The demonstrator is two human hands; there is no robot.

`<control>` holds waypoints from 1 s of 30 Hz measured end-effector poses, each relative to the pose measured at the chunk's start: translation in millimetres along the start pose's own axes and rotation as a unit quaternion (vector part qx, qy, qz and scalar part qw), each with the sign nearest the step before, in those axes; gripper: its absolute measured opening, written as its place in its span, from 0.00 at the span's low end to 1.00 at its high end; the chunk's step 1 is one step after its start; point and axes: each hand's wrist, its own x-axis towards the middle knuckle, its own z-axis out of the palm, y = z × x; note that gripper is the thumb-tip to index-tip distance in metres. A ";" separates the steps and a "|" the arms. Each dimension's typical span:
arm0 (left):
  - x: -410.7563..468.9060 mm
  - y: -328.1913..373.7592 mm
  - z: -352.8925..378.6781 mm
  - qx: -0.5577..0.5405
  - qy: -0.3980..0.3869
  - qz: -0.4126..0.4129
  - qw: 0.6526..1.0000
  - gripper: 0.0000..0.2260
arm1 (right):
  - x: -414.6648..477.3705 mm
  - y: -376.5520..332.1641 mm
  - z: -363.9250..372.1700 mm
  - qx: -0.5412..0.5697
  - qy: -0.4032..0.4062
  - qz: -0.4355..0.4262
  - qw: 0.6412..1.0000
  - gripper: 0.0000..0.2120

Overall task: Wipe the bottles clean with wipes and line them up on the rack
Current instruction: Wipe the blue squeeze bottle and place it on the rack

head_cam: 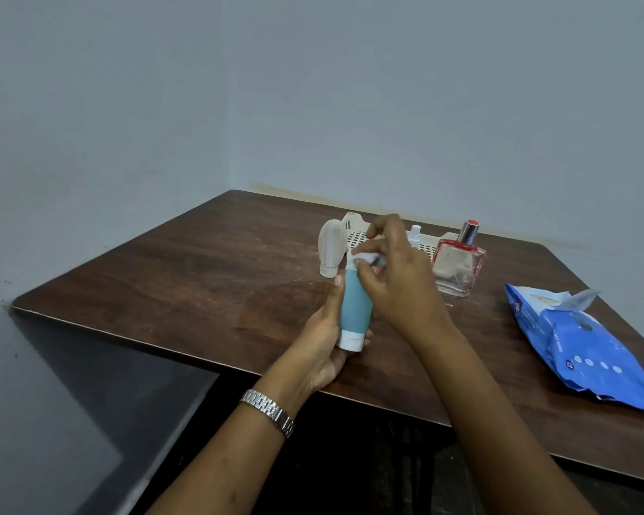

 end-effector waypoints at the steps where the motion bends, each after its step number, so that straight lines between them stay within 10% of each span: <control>1: 0.2 -0.6 -0.8 -0.004 -0.001 0.002 1.000 0.21 | -3.2 -3.1 1.9 0.001 -0.012 -0.010 1.000 0.18; 18: 5.0 -4.8 -7.8 -0.063 -0.002 -0.008 0.998 0.26 | -22.8 -14.2 17.4 -0.013 -0.063 -0.002 0.998 0.14; 30: -0.3 3.7 -8.0 -0.071 -0.018 -0.042 0.996 0.52 | -62.0 -18.4 20.4 -0.088 -0.094 -0.036 0.991 0.14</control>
